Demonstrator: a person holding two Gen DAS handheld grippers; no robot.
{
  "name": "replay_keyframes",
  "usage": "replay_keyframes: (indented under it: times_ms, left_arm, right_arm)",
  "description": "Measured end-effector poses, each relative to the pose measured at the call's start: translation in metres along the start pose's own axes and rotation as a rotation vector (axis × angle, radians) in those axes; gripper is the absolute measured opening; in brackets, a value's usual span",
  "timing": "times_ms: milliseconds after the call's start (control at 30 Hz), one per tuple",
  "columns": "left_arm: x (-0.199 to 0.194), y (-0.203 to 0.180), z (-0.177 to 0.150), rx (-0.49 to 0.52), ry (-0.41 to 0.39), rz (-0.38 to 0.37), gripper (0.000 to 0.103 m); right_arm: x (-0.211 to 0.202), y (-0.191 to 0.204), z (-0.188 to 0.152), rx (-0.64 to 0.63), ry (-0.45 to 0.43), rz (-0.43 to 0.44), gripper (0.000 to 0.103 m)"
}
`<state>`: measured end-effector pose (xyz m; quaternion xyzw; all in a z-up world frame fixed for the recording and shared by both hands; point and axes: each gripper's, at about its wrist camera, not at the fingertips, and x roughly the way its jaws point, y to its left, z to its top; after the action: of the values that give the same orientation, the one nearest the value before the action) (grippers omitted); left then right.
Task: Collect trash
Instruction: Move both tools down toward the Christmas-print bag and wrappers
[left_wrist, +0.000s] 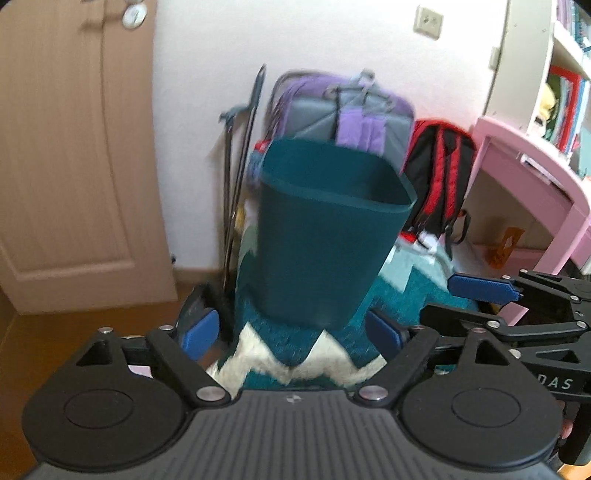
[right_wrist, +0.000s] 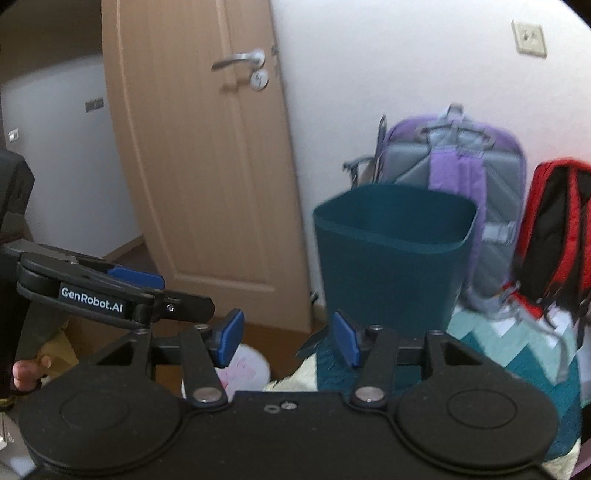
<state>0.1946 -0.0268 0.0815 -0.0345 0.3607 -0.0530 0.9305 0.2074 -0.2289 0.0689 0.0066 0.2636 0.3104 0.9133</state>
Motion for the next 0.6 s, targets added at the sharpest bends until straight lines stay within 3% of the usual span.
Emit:
replay_keyframes:
  times_ms: [133, 600]
  left_arm:
    - [0.027, 0.028, -0.027, -0.033, 0.044, 0.010, 0.098]
    - [0.187, 0.141, -0.122, -0.152, 0.276, 0.026, 0.098]
  right_arm:
    - [0.029, 0.006, -0.029, 0.006, 0.067, 0.026, 0.053]
    - [0.190, 0.002, -0.172, 0.063, 0.415, 0.060, 0.053]
